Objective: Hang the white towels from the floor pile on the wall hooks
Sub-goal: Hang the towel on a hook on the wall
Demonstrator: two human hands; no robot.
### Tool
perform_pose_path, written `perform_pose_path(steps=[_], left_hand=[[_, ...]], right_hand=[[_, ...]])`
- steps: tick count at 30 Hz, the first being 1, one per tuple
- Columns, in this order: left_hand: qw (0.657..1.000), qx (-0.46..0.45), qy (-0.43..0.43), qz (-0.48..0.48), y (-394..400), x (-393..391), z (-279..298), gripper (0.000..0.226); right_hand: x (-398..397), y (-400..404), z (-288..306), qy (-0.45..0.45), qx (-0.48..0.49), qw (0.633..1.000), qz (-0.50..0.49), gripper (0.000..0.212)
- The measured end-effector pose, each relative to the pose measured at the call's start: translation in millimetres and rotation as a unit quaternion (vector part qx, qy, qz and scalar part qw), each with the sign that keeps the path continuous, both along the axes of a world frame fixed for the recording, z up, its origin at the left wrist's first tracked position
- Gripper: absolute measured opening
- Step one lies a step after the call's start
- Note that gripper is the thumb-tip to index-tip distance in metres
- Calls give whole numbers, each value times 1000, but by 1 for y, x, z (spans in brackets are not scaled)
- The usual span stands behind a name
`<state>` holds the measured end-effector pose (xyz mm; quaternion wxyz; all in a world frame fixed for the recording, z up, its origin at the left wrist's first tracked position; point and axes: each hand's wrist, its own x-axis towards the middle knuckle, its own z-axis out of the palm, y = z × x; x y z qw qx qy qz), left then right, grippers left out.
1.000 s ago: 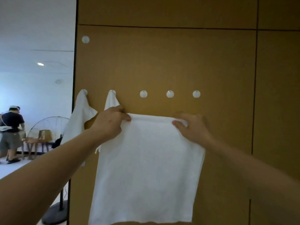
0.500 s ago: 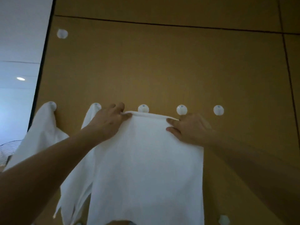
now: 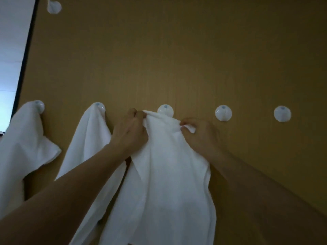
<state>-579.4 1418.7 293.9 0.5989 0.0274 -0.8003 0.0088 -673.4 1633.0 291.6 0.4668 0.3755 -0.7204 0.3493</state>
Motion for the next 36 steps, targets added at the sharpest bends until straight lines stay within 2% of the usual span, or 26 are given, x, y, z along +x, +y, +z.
perform_pose_path(steps=[3,5,6,9,11,13,15,17,22,24,26,28,32,36], left_hand=[[998,62,-23,-23,5,-3,-23,26],[998,53,-41,-11,9,1,-34,20],[998,30,-48,4,9,5,-37,20],[994,-54,-64,69,1,23,-31,29],[990,-81,-66,96,-3,37,-20,39],[983,-126,-74,114,-2,47,-10,50],[973,-164,-64,149,2,50,0,42],[972,-165,-37,166,5,51,11,38],[994,-72,31,75,6,46,29,6],[994,-58,10,87,4,39,28,12],[983,-101,-29,153,3,29,20,21],[980,-99,-51,167,9,22,7,17],[992,-56,-56,102,20,15,-14,12],[996,22,-79,-31,31,6,-21,8]], right_hand=[[-7,-7,-23,-36,17,998,38,18],[-6,-12,-26,-40,47,997,40,19],[-6,-11,-27,-23,72,997,21,21],[-9,4,-21,105,142,980,-91,29],[-13,20,-11,160,149,969,-118,37],[-12,30,3,179,140,965,-133,45],[-8,27,19,160,156,961,-162,53],[-2,21,35,146,167,959,-178,58],[5,11,56,155,180,955,-178,52],[8,8,55,149,175,956,-181,46],[10,7,48,120,168,965,-164,40],[12,5,38,74,161,975,-135,37],[20,-11,24,-16,134,988,-71,33],[23,-31,0,-70,99,993,3,24]])
